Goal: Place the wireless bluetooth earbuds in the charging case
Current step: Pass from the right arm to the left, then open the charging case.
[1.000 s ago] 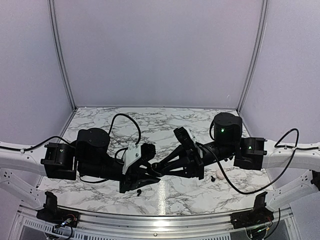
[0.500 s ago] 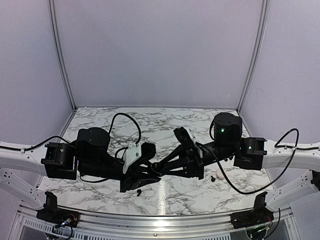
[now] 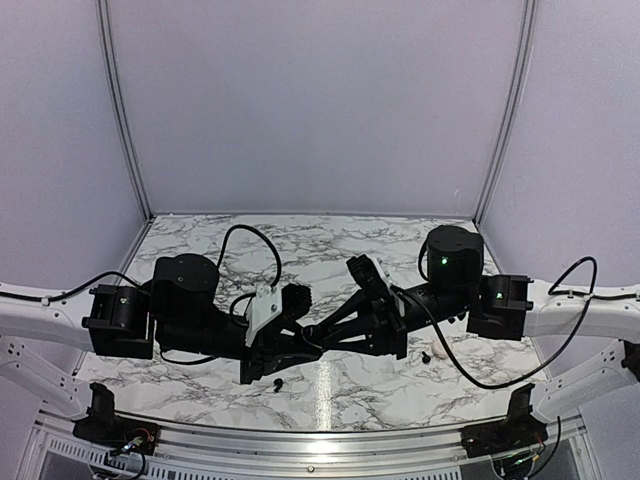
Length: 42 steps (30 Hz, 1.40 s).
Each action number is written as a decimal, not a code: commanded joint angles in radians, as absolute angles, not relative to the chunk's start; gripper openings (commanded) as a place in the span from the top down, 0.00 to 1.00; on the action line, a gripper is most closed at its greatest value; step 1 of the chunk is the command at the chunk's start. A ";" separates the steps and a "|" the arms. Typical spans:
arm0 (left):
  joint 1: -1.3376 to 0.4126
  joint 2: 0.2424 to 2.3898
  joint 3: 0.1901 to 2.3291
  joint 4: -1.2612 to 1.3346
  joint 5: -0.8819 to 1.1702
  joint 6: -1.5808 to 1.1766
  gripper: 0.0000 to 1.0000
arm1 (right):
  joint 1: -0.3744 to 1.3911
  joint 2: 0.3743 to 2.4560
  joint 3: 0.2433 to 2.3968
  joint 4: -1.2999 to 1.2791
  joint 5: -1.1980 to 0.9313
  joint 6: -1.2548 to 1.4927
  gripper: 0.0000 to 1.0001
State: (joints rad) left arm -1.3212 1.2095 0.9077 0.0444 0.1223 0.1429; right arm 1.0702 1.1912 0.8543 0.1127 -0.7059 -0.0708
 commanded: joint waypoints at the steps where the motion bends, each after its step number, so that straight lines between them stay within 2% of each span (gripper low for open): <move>1: -1.319 1.183 0.905 0.083 0.138 0.154 0.91 | 1.065 1.193 0.875 0.128 -0.673 -0.052 0.84; 7: -1.319 1.163 0.883 0.104 0.155 0.163 0.96 | 1.064 1.190 0.876 0.123 -0.591 -0.041 0.67; 13: -1.318 1.158 0.873 0.108 0.166 0.173 0.97 | 1.057 1.177 0.875 0.125 -0.541 -0.029 0.55; 30: -1.319 1.131 0.836 0.140 0.148 0.167 0.99 | 1.041 1.174 0.877 0.104 -0.461 -0.026 0.51; 37: -1.263 1.085 0.760 0.195 0.161 0.094 0.99 | 1.041 1.090 0.863 0.127 -0.489 -0.036 0.34; 39: -1.247 1.063 0.733 0.205 0.159 0.082 0.99 | 1.041 1.074 0.866 0.118 -0.482 -0.032 0.26; 42: -1.214 1.026 0.690 0.221 0.158 0.049 0.99 | 1.039 1.058 0.866 0.095 -0.474 -0.027 0.23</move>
State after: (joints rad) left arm -1.2488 1.0805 0.7307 0.1490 0.1486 0.1020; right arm 1.0473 1.0866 0.8539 0.1108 -0.4938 -0.0330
